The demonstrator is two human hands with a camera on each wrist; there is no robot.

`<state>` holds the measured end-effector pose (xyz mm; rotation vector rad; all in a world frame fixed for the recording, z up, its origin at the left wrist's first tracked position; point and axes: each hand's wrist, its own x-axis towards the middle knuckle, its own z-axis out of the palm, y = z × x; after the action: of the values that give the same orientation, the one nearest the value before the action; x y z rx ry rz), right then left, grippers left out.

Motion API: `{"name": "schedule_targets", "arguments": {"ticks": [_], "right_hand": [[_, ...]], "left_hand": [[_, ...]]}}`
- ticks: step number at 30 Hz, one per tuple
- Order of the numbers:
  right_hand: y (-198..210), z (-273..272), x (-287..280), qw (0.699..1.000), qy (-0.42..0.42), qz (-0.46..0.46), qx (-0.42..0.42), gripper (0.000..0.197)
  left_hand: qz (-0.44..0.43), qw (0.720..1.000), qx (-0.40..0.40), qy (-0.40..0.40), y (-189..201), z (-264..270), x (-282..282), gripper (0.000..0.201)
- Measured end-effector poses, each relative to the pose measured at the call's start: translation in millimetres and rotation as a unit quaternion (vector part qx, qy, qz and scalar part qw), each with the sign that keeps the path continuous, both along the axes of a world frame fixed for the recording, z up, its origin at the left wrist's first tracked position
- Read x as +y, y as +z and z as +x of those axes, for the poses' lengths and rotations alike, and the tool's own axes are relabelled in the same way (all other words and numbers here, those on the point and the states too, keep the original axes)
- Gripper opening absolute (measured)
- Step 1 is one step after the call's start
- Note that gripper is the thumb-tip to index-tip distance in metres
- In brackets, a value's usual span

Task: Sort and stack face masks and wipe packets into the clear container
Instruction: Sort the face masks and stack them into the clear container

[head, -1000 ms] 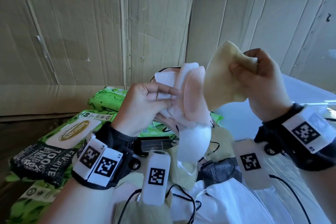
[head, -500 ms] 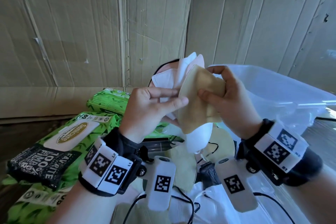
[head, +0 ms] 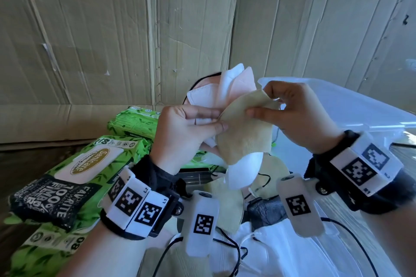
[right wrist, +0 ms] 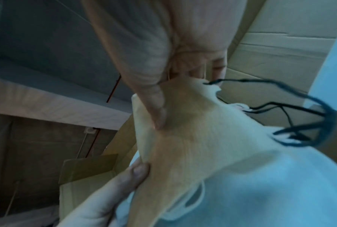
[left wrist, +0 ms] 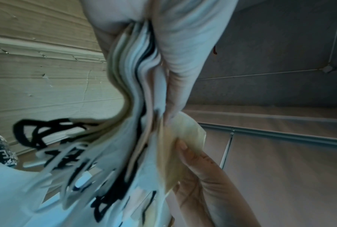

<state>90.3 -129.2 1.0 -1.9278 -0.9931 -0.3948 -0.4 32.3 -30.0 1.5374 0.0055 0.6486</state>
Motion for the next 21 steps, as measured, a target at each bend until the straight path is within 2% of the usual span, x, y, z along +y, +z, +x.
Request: {"name": "schedule_targets", "arguments": {"ticks": [4, 5, 7, 8, 9, 12, 14, 16, 18, 20, 21], "right_hand": [[3.1, 5.5, -8.0, 0.983, 0.097, 0.110, 0.111, 0.025], [5.0, 7.3, -10.7, 0.978, 0.090, 0.154, 0.105, 0.024], [8.3, 11.4, -14.7, 0.971, 0.054, 0.226, 0.052, 0.039], [9.5, 10.6, -15.0, 0.970, 0.041, 0.238, 0.032, 0.047], [9.5, 8.9, -14.1, 0.970, 0.030, 0.240, 0.015, 0.045], [6.2, 2.5, -9.5, 0.967, -0.012, 0.246, -0.062, 0.012], [2.1, -5.1, -3.7, 0.980, 0.019, 0.170, -0.106, 0.012], [-7.5, -11.6, 4.0, 0.986, 0.075, 0.001, -0.147, 0.009], [-18.4, -11.7, 7.0, 0.976, 0.111, -0.094, -0.165, 0.028], [-17.5, -10.3, 7.3, 0.982, 0.151, -0.065, -0.095, 0.040], [-14.6, -8.3, 7.4, 0.985, 0.159, -0.032, -0.058, 0.038]], "left_hand": [[-0.006, 1.000, 0.001, 0.008, 0.7, 0.4, 4.8, 0.016], [-0.018, 1.000, 0.000, 0.012, 0.7, 1.1, 6.6, 0.016], [-0.036, 0.999, 0.001, 0.023, 0.7, 2.9, 9.7, 0.018], [-0.038, 0.999, 0.002, 0.029, 0.2, 4.0, 11.4, 0.017], [-0.040, 0.999, 0.004, 0.033, -0.1, 4.5, 12.2, 0.017], [-0.044, 0.998, 0.007, 0.038, -0.8, 5.0, 11.5, 0.019], [-0.046, 0.998, 0.002, 0.044, 0.5, 3.7, 9.5, 0.021], [-0.071, 0.997, -0.008, 0.023, 3.0, 1.3, 6.8, 0.019], [-0.105, 0.994, -0.018, -0.012, 6.2, -2.1, 4.4, 0.019], [-0.101, 0.994, -0.019, -0.025, 7.0, -4.5, 3.1, 0.016], [-0.089, 0.996, -0.017, -0.024, 6.7, -4.5, 3.0, 0.012]]}}
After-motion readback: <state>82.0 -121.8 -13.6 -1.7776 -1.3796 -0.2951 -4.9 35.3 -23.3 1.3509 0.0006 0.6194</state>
